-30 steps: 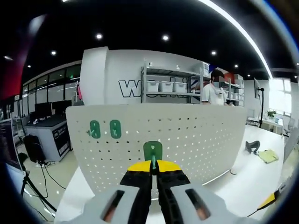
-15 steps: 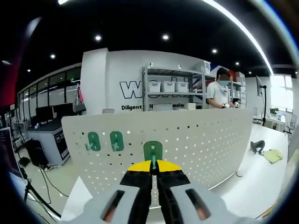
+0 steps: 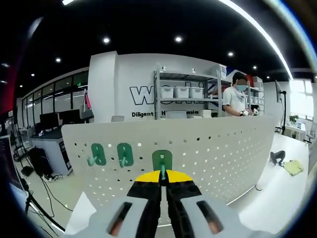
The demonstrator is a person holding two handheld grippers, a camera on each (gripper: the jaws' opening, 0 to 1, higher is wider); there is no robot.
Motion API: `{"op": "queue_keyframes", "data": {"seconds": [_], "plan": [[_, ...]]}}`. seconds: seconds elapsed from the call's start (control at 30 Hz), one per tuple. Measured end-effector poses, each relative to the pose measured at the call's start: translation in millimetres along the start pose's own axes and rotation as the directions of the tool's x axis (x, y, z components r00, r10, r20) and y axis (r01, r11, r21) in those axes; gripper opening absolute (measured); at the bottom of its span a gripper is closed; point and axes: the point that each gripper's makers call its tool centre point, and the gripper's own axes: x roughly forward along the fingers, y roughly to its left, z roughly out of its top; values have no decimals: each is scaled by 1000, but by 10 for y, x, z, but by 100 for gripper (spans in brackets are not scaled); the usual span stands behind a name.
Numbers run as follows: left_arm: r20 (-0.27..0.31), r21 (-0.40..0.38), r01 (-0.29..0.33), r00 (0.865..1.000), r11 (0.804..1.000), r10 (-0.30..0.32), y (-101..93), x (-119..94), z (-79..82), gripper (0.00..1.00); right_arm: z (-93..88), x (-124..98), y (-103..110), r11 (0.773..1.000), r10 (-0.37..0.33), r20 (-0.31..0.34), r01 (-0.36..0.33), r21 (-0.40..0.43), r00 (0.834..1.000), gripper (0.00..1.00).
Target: Insert the hook assembly into the mounting plate slot until the hook locks in place.
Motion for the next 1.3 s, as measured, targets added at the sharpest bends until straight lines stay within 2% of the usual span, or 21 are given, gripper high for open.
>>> {"op": "queue_keyframes", "data": {"seconds": [0.07,0.17,0.57,0.7,1.17,1.3], "plan": [[6,4,-3,1000,1000,3,13,25,20,2,8,-13,-7,1000,1,20,-1,10,1000,40],[1,4,-4,1000,1000,4,25,107,34,2,-73,-8,-23,1000,-1,-10,1,16,1000,40],[-12,12,-7,1000,1000,7,43,319,96,2,-117,-38,-99,999,-26,1,26,47,1000,39],[-12,19,-14,1000,1000,15,39,328,85,2,-179,-62,-120,997,-35,-9,35,61,999,39],[-31,-25,-13,999,1000,12,82,365,43,2,-198,-93,-115,997,-43,-15,44,67,999,39],[-39,2,-31,999,1000,31,67,370,37,2,-205,-86,-109,997,-42,-18,43,66,999,39]]}}
